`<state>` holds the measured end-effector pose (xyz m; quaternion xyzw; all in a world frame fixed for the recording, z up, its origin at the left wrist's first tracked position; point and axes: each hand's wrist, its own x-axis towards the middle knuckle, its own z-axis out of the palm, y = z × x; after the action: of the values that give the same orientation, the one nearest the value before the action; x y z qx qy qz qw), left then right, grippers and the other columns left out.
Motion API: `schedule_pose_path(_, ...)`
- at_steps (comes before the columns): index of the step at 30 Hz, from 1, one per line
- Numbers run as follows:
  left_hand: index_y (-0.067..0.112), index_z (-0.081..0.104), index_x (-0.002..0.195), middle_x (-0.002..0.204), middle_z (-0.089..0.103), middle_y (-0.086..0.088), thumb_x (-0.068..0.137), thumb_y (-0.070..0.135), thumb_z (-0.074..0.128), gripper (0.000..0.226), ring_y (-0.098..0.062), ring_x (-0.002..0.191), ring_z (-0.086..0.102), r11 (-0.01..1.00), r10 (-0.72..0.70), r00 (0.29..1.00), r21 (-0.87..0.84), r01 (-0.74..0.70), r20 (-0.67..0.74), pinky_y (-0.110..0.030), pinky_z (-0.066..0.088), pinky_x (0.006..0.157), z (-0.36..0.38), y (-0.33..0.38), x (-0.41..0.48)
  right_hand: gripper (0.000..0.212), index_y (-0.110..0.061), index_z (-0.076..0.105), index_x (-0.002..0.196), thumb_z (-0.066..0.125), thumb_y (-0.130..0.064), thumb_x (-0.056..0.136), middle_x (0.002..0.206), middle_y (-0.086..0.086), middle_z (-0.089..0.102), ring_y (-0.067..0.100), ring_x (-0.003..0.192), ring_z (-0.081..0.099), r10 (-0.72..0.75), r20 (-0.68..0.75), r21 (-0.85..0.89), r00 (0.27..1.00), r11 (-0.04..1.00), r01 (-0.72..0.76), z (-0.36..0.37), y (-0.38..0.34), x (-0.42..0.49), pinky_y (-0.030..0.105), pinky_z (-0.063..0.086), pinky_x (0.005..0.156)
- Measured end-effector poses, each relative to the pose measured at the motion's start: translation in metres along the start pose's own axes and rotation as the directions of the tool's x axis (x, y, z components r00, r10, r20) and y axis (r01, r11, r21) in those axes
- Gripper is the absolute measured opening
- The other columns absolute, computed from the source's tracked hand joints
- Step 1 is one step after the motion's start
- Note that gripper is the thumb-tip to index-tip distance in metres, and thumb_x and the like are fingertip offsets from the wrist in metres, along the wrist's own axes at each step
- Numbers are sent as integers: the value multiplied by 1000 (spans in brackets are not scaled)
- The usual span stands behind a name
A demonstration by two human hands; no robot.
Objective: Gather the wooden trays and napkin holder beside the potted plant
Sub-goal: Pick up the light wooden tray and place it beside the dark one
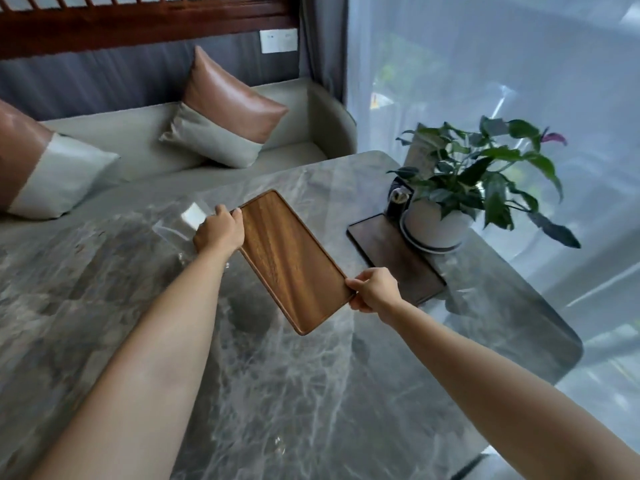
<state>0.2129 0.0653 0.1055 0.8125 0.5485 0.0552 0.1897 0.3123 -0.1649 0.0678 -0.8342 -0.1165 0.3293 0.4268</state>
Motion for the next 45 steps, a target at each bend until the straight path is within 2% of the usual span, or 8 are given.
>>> schedule_pose_path(5,-1,35,135,135,49,-30,101,35,23,51,-43,124,47,999,36,991,12,-38,126,-47,40,100,46,41,2,26,-10,54,65,60,-17,89,49,9,58,16,40,54,98,-33,6,995,995,-97,-31,33,21,18,45,35)
schedule_pose_path(11,-1,31,138,138,46,-30,101,35,20,52,-43,127,45,995,31,970,86,-53,242,-47,39,101,96,65,10,28,-11,53,62,60,-17,89,49,9,59,21,45,55,159,-70,-1,985,987,-160,-45,62,45,36,56,60)
schedule_pose_path(15,-1,31,137,139,45,-29,101,36,21,52,-42,127,44,992,14,958,117,-50,288,-47,38,102,120,74,19,30,-13,50,61,60,-17,89,49,7,57,15,40,55,185,-84,-8,979,982,-187,-49,74,58,27,52,50)
schedule_pose_path(23,-3,29,138,140,43,-30,102,35,23,53,-43,129,42,990,23,938,124,-70,345,-47,37,103,153,83,29,29,-15,44,65,56,-16,92,53,5,57,16,44,56,228,-113,-36,967,972,-234,-48,89,70,39,57,64)
schedule_pose_path(27,-3,26,141,143,40,-29,102,36,24,55,-43,131,40,989,29,933,125,-78,359,-48,35,105,161,84,34,29,-18,41,67,55,-18,92,66,8,61,22,49,60,230,-133,-51,964,970,-238,-43,94,73,48,59,73)
schedule_pose_path(31,-3,27,139,142,40,-29,102,35,24,54,-43,130,40,988,32,931,127,-83,363,-48,35,105,166,81,37,32,-19,37,65,55,-21,91,86,21,69,36,72,68,224,-173,-94,959,966,-242,-37,94,74,51,57,76)
schedule_pose_path(40,-4,25,141,145,37,-27,102,36,24,56,-42,130,40,974,103,919,151,-171,381,-48,36,104,171,81,38,31,-17,36,67,51,-23,93,96,26,67,40,88,66,232,-172,-170,957,950,-261,-34,96,81,50,55,80)
schedule_pose_path(45,-4,22,143,146,35,-28,102,36,24,58,-42,132,38,966,124,909,161,-203,399,-48,35,106,170,78,37,16,-9,39,83,46,-17,95,105,24,64,40,93,64,202,-139,-298,970,925,-235,-37,89,77,53,53,82)
